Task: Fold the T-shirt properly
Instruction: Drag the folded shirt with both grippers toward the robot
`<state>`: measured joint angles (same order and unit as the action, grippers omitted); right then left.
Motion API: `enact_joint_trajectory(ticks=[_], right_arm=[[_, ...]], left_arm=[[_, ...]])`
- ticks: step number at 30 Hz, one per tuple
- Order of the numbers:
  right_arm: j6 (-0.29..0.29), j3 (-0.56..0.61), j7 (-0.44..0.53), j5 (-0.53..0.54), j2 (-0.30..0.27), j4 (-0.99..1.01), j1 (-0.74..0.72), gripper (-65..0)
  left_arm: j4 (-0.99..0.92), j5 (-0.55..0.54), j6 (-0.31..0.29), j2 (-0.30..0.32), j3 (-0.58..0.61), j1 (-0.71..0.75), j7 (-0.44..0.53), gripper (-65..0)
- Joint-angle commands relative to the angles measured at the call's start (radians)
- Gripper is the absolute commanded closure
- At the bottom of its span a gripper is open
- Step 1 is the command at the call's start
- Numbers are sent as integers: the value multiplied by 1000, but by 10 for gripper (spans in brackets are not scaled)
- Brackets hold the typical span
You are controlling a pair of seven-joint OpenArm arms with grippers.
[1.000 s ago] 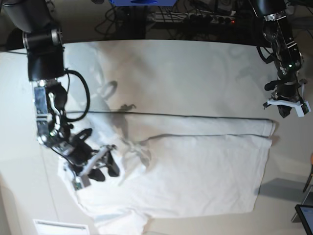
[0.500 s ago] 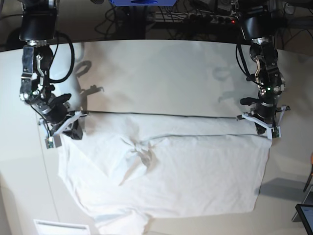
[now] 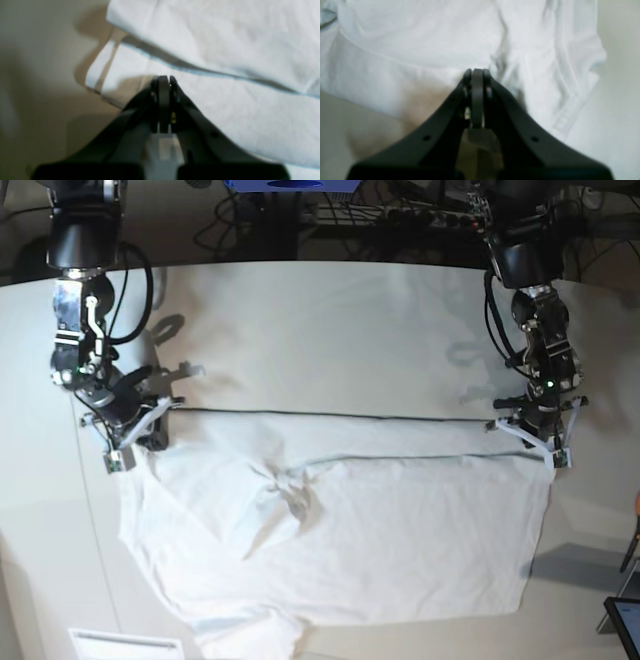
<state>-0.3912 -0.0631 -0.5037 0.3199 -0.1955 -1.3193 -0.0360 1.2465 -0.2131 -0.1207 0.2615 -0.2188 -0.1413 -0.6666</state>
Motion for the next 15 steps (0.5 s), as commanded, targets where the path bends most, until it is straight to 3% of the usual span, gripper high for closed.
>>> enact_joint_trajectory(ticks=[1, 8, 15], right_arm=[[2, -1, -25, -21, -3, 2, -5, -4], [2, -5, -31, -90, 8, -4, 9, -4], [2, -7, -31, -158, 3, -10, 49, -4]], left_arm=[[0, 1, 3, 14, -3, -14, -15, 0], [8, 1, 3, 17, -1, 21, -100, 0], [143, 8, 3, 19, 0, 142, -103, 0]])
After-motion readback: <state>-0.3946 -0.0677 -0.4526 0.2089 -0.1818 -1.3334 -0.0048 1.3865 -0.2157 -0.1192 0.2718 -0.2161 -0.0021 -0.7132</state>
